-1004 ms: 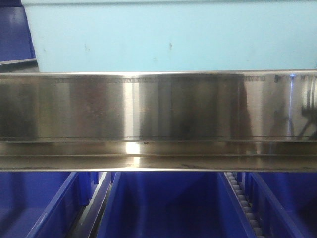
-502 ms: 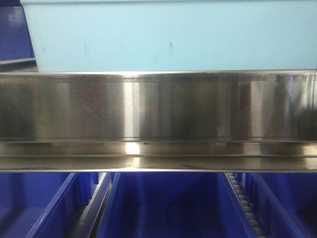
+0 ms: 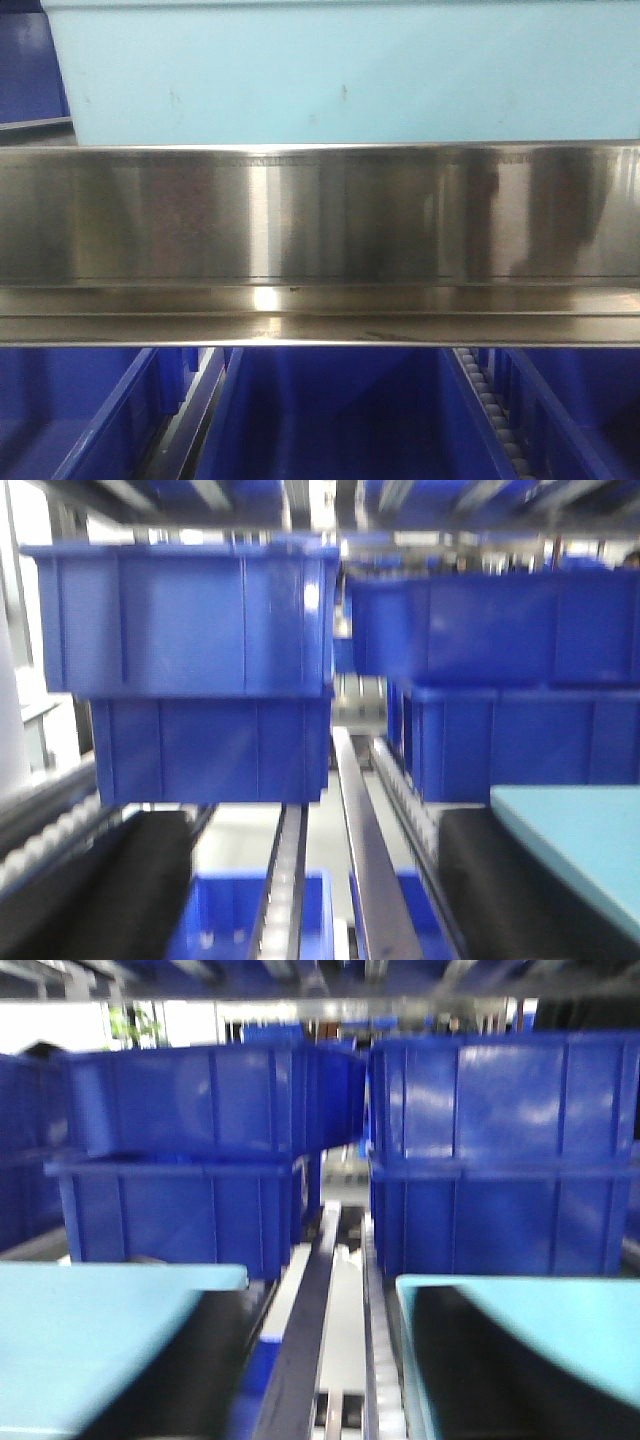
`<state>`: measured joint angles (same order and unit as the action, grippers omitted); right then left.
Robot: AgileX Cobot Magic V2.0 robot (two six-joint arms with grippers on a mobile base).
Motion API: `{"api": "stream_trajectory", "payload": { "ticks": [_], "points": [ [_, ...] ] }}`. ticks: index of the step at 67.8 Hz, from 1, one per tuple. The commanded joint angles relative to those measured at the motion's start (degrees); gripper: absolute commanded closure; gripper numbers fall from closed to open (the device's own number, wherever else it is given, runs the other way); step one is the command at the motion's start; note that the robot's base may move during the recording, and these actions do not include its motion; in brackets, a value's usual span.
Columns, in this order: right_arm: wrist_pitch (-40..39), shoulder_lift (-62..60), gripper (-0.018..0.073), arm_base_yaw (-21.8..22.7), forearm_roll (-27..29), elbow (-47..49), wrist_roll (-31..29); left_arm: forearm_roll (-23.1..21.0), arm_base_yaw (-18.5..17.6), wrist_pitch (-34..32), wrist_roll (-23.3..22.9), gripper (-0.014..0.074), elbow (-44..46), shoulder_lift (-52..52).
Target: Move two blue bins to right shelf middle
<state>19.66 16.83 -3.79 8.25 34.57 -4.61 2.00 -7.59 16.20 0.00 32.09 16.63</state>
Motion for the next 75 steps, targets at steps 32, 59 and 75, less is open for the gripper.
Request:
{"api": "stream_trajectory", "payload": {
  "ticks": [32,59,75],
  "points": [
    [12.5,22.6,-0.001,-2.9,0.0,15.8,0.0,-6.9,-13.0,21.1,0.0,0.0018,23.4,26.2],
    [40.6,52.1,-0.001,-15.0,0.0,48.3,0.2,-6.9,-15.8,46.7,-0.3,0.0018,55.7,55.0],
    [50.3,64.8,-0.001,-15.0,-9.4,63.1,7.2,-6.8,-16.8,53.8,-3.6,0.0018,67.7,69.3]
  ]
}}
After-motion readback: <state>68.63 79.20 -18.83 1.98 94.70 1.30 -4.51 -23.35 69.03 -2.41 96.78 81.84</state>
